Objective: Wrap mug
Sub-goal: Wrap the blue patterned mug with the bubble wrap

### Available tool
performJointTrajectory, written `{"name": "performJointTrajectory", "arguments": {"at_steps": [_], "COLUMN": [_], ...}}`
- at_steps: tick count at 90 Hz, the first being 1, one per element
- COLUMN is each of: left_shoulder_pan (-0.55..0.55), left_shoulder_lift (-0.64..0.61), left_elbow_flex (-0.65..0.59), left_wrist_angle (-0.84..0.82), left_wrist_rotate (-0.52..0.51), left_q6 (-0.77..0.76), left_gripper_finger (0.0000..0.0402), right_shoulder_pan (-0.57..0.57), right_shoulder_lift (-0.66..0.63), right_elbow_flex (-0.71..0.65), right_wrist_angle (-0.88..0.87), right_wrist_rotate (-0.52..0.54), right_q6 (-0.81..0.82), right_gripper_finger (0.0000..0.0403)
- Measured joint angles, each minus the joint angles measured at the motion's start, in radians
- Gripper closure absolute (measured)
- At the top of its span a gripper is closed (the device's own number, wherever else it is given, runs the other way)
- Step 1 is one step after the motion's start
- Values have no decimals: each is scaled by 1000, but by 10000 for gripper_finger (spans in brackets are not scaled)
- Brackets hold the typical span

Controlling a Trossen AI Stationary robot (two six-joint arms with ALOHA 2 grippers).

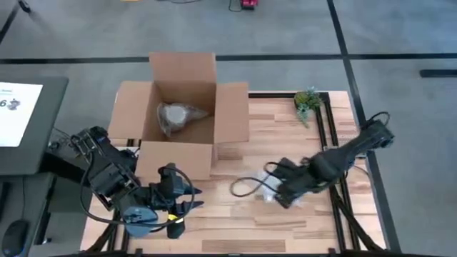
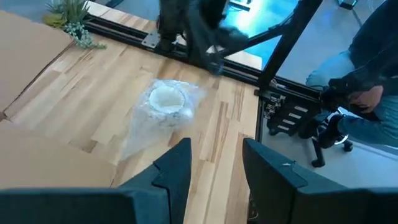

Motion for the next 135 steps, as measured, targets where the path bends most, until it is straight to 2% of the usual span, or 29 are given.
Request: {"name": "performJointTrajectory", "arguments": {"at_steps": [14,30,37,47,67,78,92,102,106,135], "left_shoulder_pan": [41,122,165,242,371,422,477,502,509,570], "left_shoulder_lift": [12,87,128,196,348,446,516,518,510,542], "left_elbow_flex": [0,0,0,0,0,0,0,0,0,-2], "left_wrist_angle": [24,107,152,228,341,384,375,359,353,325], "left_wrist_rotate": [152,336,402,469,569,602,601,585,571,560], "left_q6": [21,116,137,147,205,250,247,235,234,354], "left_gripper_finger": [282,297,302,304,305,305,305,305,305,305], "right_shoulder_pan": [152,261,278,281,256,232,231,246,251,285], "right_shoulder_lift": [-88,-70,-44,-27,-26,-26,-28,-29,-29,-30], "right_elbow_flex": [-131,-309,-371,-464,-671,-716,-710,-695,-688,-615], "right_wrist_angle": [77,237,256,311,578,611,623,655,667,697], "right_wrist_rotate": [-1,-11,-16,8,53,90,130,135,135,181], "right_q6": [150,242,252,268,213,202,184,165,160,165], "right_gripper_finger": [255,158,140,138,162,193,282,367,388,401]}}
